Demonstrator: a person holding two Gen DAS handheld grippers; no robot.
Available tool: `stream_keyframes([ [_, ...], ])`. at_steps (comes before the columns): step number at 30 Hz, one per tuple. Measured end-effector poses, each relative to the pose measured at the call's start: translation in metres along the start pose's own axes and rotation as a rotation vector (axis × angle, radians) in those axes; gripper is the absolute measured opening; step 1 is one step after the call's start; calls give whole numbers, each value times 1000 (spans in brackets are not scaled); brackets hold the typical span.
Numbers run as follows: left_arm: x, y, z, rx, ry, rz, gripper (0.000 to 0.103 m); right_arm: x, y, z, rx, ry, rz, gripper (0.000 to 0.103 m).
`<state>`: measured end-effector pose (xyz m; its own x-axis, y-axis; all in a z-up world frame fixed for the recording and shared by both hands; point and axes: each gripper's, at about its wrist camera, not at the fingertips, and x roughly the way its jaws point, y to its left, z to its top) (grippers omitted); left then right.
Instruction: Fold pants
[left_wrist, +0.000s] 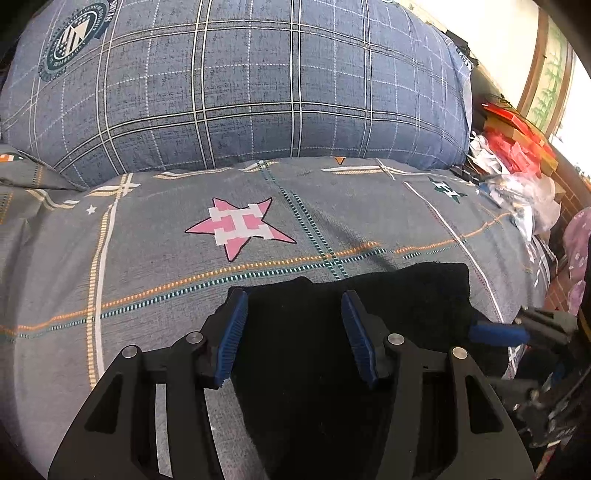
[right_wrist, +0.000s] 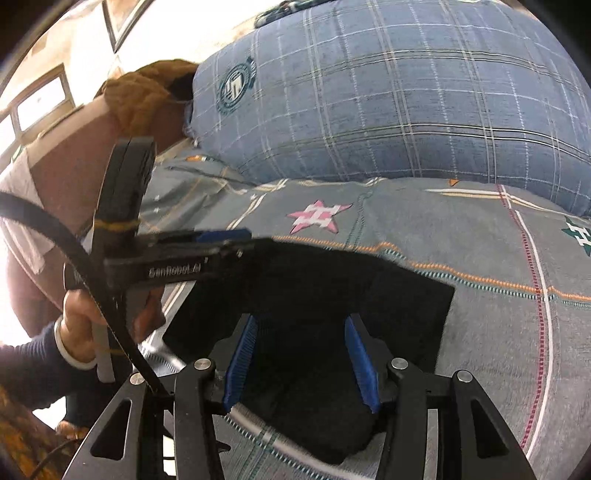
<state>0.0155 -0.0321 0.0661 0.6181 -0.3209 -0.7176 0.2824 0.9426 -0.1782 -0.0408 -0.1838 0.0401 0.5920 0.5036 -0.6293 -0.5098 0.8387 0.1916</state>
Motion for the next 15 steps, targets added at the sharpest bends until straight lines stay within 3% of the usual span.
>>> stream_keyframes([
  [15,-13,-1,-5,-9,-10,16,53,6,6,-20,-11,52,-19,51],
])
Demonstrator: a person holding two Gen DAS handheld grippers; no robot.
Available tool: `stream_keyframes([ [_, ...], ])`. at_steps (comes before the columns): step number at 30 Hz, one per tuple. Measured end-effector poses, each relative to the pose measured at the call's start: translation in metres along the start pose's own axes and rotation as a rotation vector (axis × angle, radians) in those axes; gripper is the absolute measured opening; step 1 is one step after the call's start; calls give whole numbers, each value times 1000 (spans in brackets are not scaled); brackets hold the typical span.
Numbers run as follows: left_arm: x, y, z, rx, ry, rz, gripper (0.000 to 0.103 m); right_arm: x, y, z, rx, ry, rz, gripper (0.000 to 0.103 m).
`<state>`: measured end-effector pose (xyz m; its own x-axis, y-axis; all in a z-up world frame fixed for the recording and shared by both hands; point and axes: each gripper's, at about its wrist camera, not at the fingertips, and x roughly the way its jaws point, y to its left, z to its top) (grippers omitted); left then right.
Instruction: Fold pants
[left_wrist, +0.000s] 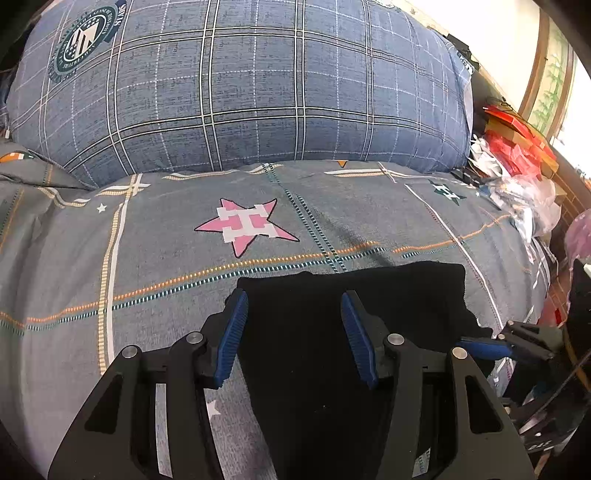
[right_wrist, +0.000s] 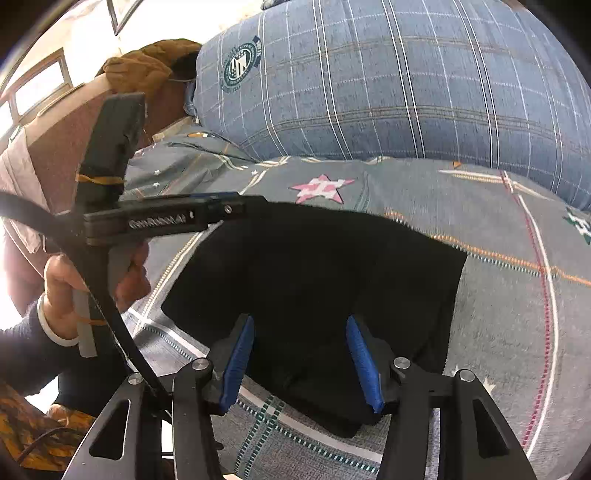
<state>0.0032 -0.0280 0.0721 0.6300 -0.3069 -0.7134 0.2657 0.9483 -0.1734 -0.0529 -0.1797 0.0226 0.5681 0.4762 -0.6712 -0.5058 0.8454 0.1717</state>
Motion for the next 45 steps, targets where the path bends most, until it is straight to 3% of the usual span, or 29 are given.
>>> stream_keyframes([
  [3,-1,-1,-2,-2,0,0,53,3,0,-3,-2,-6,7,56],
  [8,-3,0,-5,-12,-1,-2,53,7,8,-7,-14,-27,63,90],
  [11,-6,1,-6,-22,-1,-2,53,10,15,-9,-30,-41,61,97],
  [15,-16,1,-9,-27,-19,0,53,9,9,-6,19,-39,108,97],
  [19,-31,5,-13,-39,-49,-26,53,-5,-5,3,102,-25,131,82],
  [25,-29,15,-22,-88,-33,-71,54,-43,-36,5,171,-97,-17,82],
  [29,-24,16,-26,-89,-4,-74,54,-36,-60,2,231,-58,-73,82],
  [38,-7,20,-29,-89,35,-106,54,6,-60,9,219,-2,9,82],
  [41,-3,23,-29,-95,28,-115,62,16,-55,6,199,23,30,82],
  [45,3,25,-29,-92,33,-127,64,19,-56,2,208,14,40,82],
])
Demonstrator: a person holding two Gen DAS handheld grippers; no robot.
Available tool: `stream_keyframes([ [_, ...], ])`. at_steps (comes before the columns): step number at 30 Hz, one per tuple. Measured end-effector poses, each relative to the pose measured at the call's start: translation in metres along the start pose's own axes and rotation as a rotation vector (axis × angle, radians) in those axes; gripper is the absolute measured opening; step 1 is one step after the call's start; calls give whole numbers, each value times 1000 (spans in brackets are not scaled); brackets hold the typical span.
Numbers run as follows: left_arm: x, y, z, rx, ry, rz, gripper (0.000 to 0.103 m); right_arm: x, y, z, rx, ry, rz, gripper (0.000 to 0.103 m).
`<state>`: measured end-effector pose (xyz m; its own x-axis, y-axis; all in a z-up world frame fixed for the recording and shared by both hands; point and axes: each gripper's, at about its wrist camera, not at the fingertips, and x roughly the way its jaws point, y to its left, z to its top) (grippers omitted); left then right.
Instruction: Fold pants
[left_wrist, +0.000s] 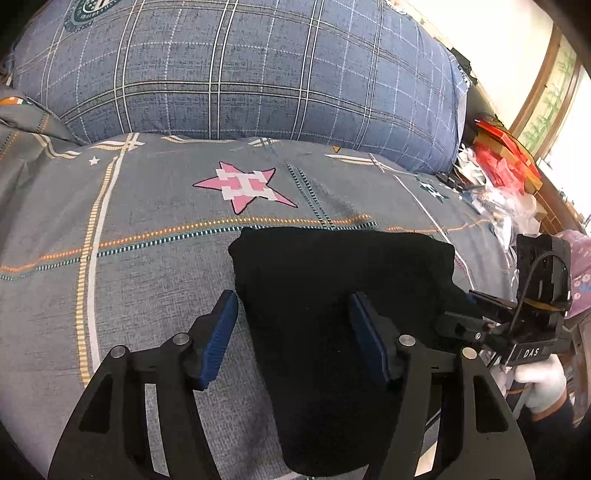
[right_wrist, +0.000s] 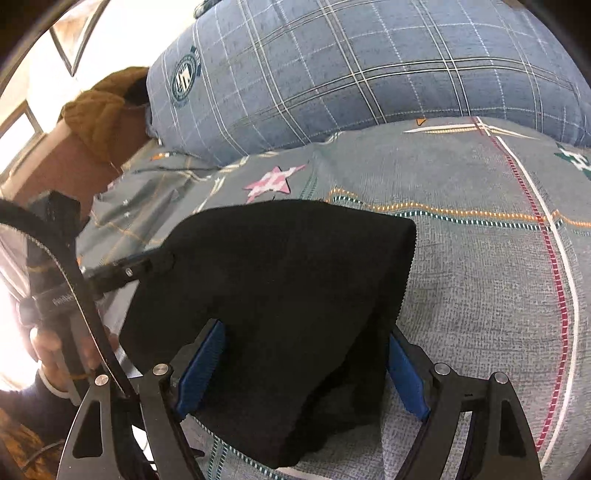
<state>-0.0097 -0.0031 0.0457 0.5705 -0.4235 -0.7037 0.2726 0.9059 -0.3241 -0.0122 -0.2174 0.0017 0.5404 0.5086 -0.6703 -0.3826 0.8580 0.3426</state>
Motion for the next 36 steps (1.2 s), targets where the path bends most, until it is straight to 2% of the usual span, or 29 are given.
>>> stream_keyframes([
  [4,2,-1,0,-2,-1,1,65,1,-6,-1,22,-29,17,83],
  [9,-2,-8,-1,19,-30,35,65,1,3,0,-20,-29,-18,84],
  [12,-10,-13,0,43,-83,64,65,-7,9,4,-55,-30,-117,84],
  [14,-11,-16,4,42,-104,57,65,-22,11,7,-74,-72,-192,84],
  [15,-8,-18,8,43,-95,63,65,-30,11,9,-66,-102,-202,84],
  [18,3,-21,17,34,-79,111,65,-46,13,22,-43,-181,-136,83],
  [20,5,-21,19,35,-78,113,65,-42,22,29,-83,-174,-103,79],
  [23,5,-21,16,58,-86,102,65,-27,37,37,-189,-132,-184,78],
  [25,5,-22,16,72,-88,95,65,-28,33,37,-185,-132,-232,78],
  [29,13,-29,20,111,-85,90,65,-27,16,30,-110,-109,-200,77],
  [30,16,-31,21,124,-86,85,65,-24,12,27,-101,-89,-187,72],
  [31,18,-33,22,135,-90,77,65,-20,11,26,-100,-74,-166,50],
  [32,20,-35,23,143,-88,69,65,-14,10,25,-102,-55,-140,42],
  [33,22,-37,23,152,-84,61,58,-9,11,24,-111,-51,-132,42],
  [34,22,-39,24,160,-80,68,46,-6,13,24,-135,-60,-136,38],
  [36,22,-42,25,174,-77,99,37,-5,18,28,-177,-68,-134,32],
])
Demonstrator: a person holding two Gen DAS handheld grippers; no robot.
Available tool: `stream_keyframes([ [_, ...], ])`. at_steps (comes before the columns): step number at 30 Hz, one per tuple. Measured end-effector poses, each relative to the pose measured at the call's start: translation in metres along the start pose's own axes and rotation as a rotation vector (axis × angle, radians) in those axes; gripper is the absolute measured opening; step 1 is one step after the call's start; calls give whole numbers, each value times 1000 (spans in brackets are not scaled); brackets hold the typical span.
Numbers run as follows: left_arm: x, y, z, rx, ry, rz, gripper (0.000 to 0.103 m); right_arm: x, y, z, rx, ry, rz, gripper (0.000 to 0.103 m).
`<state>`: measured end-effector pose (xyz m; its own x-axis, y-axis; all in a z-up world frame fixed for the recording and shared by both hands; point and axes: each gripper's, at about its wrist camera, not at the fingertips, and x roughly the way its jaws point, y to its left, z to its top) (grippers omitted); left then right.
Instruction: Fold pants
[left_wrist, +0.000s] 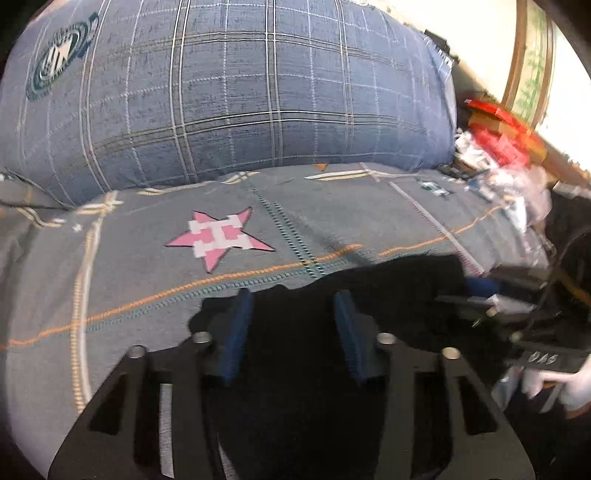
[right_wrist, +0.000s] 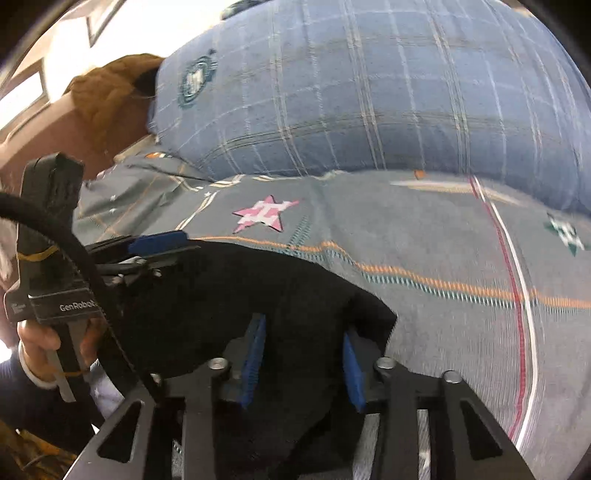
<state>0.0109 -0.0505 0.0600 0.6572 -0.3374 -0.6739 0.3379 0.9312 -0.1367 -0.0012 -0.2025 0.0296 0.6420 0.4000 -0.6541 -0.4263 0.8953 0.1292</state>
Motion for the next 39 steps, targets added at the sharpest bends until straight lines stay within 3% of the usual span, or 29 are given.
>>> stream_keyframes([
  [3,-3,4,4,-31,-3,-18,21,-7,5,9,-56,-18,-17,26],
  [7,2,9,4,-66,17,-14,20,-10,9,19,-96,-25,-96,25],
  [10,6,10,0,-84,17,-6,20,4,9,14,-95,18,-144,25],
  [15,5,2,-5,-43,-11,30,21,2,-16,-6,74,7,-70,26],
  [24,-1,3,-4,-35,-15,55,21,-23,6,-1,17,30,-77,25],
  [27,-2,1,-5,-19,-19,64,22,-12,3,-9,21,74,-107,26],
  [32,-5,1,-5,-24,-21,72,24,-16,-2,-11,68,72,-103,33],
  [37,-11,3,-7,-40,-28,59,47,-33,6,-6,49,58,-108,34],
  [39,-14,2,-8,-41,-32,54,50,-40,8,-5,53,42,-102,35],
])
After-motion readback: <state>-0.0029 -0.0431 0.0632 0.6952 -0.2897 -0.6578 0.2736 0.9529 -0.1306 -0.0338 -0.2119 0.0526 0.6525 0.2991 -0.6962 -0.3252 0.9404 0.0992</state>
